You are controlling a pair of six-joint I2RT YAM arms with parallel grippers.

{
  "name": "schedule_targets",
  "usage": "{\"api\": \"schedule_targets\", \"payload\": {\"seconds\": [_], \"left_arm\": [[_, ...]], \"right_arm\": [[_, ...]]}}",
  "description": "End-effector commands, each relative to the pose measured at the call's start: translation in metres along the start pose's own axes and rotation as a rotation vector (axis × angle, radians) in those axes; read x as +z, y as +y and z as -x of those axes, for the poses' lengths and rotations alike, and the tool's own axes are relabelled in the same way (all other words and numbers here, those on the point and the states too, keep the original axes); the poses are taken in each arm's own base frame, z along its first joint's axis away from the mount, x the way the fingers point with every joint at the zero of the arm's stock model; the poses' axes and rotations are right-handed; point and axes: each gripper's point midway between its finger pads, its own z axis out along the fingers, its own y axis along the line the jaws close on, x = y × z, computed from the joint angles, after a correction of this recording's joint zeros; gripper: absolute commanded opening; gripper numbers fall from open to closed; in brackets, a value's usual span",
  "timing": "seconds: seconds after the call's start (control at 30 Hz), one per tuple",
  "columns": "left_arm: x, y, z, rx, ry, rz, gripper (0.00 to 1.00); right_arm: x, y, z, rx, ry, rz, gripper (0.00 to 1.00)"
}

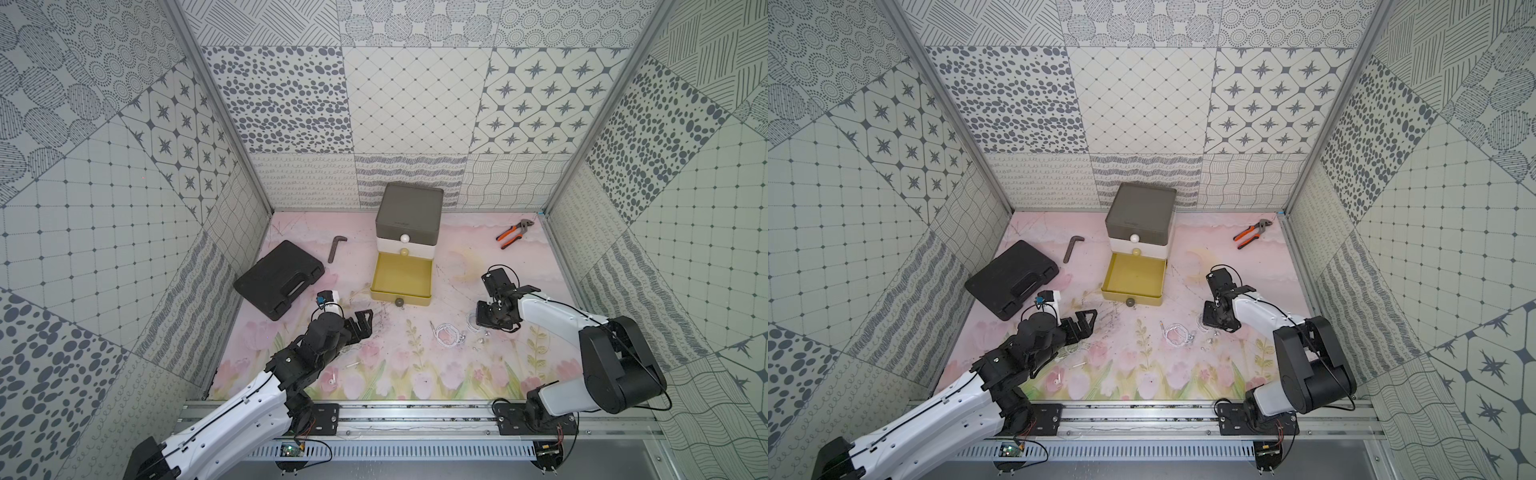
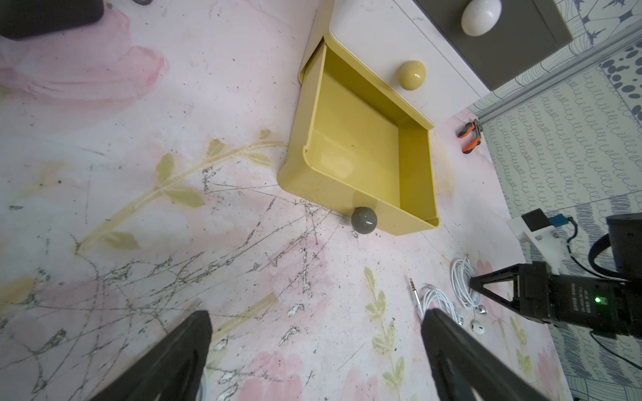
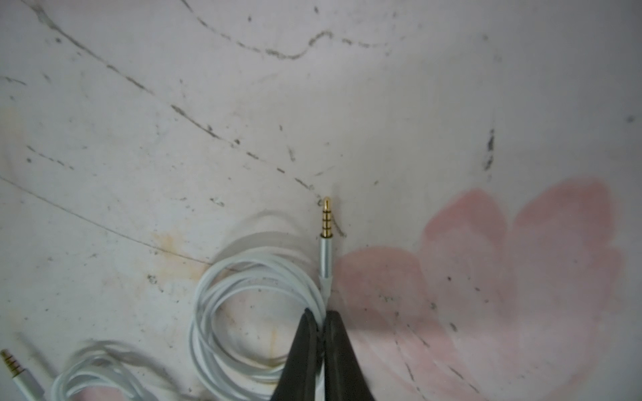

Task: Place the wired earphones into the drawer by color
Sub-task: Pick up the wired earphones from the center of the board.

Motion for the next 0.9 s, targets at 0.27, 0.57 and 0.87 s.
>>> {"api": "schedule_targets", "payload": {"seconds": [0.27, 0.57, 0.87], "left_arm": [[-0.009, 0.02, 0.001, 0.046, -0.02, 0.078, 0.99], [-0.012, 0.019, 0.001, 0.05, -0.019, 0.076, 0.99], [-0.016, 0.023, 0.001, 0.037, -0.025, 0.079, 0.99]], "right_arm": [[-0.031, 0.011, 0.021, -0.01, -0.115, 0.072, 0.0], [-0.086, 0.039, 0.041, -0.058, -0.268, 0.196, 0.0], [-0.137, 0.105, 0.063, -0.218, -0.44, 0.265, 0.0]]}}
